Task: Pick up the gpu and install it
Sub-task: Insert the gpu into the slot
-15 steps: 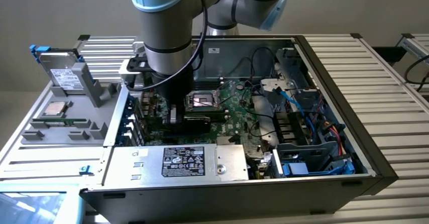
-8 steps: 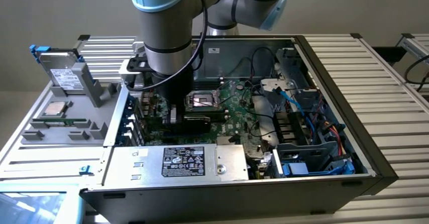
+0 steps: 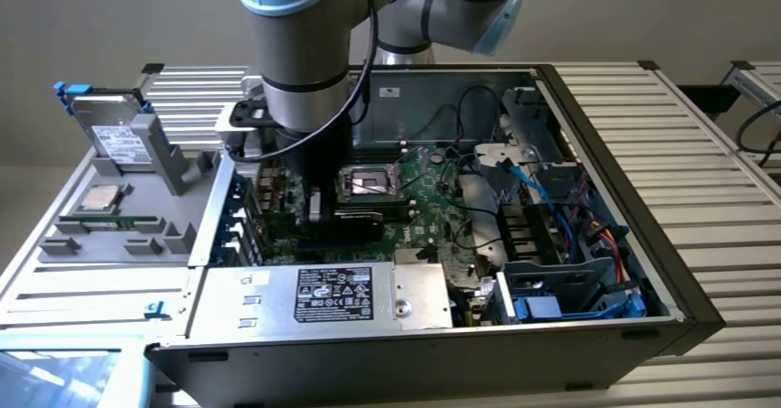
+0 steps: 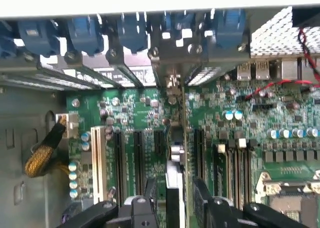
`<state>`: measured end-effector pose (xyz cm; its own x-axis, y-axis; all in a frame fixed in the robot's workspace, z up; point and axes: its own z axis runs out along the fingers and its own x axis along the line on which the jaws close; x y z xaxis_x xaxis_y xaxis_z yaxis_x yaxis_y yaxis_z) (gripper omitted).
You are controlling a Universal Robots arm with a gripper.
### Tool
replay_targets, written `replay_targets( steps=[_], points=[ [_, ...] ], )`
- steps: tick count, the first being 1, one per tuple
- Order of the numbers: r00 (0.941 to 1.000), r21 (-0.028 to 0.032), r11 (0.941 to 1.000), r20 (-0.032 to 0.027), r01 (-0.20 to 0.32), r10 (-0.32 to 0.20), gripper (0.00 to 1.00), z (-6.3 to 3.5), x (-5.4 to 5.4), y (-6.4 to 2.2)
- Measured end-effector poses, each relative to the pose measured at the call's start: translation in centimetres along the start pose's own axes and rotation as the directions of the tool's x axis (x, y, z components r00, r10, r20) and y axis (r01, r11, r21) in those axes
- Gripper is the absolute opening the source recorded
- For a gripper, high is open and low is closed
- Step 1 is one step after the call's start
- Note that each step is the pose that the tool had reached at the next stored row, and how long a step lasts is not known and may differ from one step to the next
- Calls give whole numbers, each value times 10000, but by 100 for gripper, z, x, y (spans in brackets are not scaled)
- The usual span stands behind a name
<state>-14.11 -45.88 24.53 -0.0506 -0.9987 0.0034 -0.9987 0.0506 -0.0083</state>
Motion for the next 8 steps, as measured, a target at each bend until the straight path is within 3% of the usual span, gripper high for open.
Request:
replay_targets(
  steps=[8],
  points=[
    [10000, 3, 10000, -8, 0, 0, 43, -364, 1, 3]
  ],
)
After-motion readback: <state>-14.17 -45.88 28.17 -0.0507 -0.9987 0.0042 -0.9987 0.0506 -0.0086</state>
